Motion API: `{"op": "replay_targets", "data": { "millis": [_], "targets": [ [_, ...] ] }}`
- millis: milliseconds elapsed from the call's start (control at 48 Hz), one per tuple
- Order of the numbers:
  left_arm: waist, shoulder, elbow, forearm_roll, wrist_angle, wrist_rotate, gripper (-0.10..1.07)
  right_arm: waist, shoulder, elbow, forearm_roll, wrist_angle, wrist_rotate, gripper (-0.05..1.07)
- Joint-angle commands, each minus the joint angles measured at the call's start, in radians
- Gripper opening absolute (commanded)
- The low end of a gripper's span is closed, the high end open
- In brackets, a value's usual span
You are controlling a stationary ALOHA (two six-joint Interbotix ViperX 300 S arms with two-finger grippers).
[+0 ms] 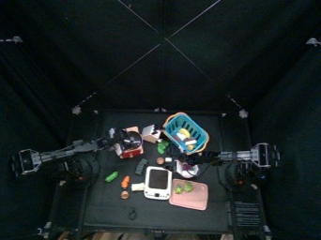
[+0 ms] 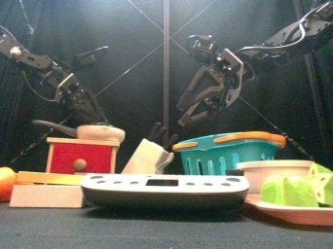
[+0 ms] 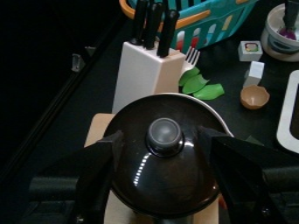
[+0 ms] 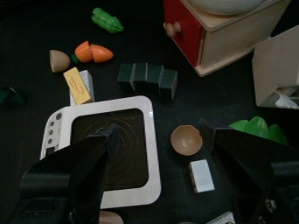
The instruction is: Grab pot lid
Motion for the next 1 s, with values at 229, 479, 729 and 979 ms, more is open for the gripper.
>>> {"op": "replay_targets", "data": {
  "millis": [229,479,729,979],
  "targets": [
    [0.014,0.000,-0.005,-0.003,-0.049,0.000,0.99,-0.005,-0.012,-0.017,-0.002,-0.003,-0.002,1.02],
    [0.015,0.002,-0.005,-0.006,-0.054,0.000,0.99,-0.005,-0.002,-0.021,0.000,-0.003,-0.002,1.02],
    [0.014,0.002,-0.005,-0.006,-0.055,0.000,0.90,-0.005,0.009,-0.028,0.000,-0.003,-0.002,1.02],
    [0.014,0.003,-0.002,-0.006,-0.071,0.002,0.80,-0.005,0.009,-0.028,-0.002,-0.003,-0.002,1.02]
  ]
}}
